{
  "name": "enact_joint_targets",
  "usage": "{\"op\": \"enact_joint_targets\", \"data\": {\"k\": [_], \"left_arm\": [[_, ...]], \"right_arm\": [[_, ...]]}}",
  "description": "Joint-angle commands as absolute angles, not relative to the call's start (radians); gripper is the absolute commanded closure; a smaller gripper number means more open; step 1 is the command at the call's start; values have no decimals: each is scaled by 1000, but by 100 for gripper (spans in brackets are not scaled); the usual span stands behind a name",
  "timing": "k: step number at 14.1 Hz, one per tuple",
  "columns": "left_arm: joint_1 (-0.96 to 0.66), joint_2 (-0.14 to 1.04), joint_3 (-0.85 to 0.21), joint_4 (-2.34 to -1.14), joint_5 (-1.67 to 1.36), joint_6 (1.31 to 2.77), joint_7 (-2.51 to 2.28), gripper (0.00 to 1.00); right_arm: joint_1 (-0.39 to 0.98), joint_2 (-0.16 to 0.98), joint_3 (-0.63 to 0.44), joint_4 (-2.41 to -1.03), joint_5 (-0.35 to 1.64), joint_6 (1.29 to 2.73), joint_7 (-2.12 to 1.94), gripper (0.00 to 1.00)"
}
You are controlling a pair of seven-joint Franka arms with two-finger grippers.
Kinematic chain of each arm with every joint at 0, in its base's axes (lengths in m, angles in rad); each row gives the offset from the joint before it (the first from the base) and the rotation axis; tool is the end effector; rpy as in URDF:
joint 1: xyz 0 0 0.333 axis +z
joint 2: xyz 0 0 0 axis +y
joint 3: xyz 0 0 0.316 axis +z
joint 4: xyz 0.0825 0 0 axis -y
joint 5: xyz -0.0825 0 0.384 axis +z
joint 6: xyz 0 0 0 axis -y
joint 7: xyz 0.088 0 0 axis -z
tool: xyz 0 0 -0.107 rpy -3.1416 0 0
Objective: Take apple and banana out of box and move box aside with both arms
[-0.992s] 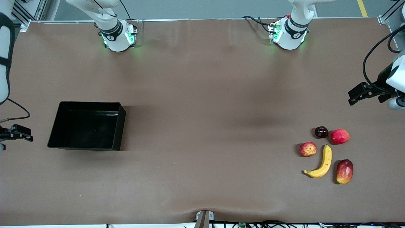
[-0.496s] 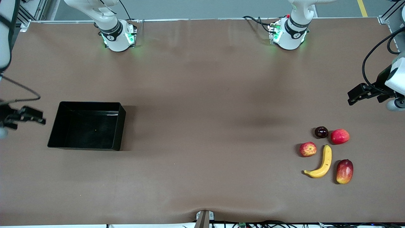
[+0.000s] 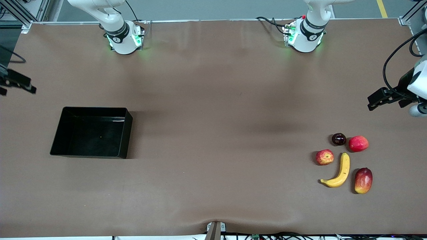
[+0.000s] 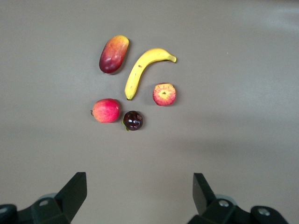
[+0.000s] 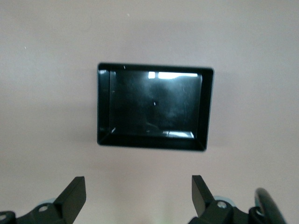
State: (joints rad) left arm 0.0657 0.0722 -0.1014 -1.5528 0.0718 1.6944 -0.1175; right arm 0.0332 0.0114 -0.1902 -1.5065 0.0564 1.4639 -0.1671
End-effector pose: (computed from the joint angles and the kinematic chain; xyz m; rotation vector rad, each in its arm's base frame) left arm 0.5881 -0.0120 0.6036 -3.0785 -0.1170 -0.1148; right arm 0.5416 -0.0785 0.6394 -3.0787 -0.0224 0.0683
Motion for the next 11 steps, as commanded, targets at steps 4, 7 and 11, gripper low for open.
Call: {"op": "enact_joint_targets", "data": {"k": [4, 7, 11], "left_arm": [[74, 66, -103, -1545, 49, 1684, -126, 0], [71, 67, -103, -1548, 49, 1684, -120, 0], [71, 66, -104, -1546, 46, 1652, -115, 0]], "right_arm": [[37, -60, -172, -1562, -34, 1492, -150, 0], [26, -28, -173, -1511, -32, 1509, -158, 0], [35, -31, -173, -1517, -26, 1506, -155, 0]]}}
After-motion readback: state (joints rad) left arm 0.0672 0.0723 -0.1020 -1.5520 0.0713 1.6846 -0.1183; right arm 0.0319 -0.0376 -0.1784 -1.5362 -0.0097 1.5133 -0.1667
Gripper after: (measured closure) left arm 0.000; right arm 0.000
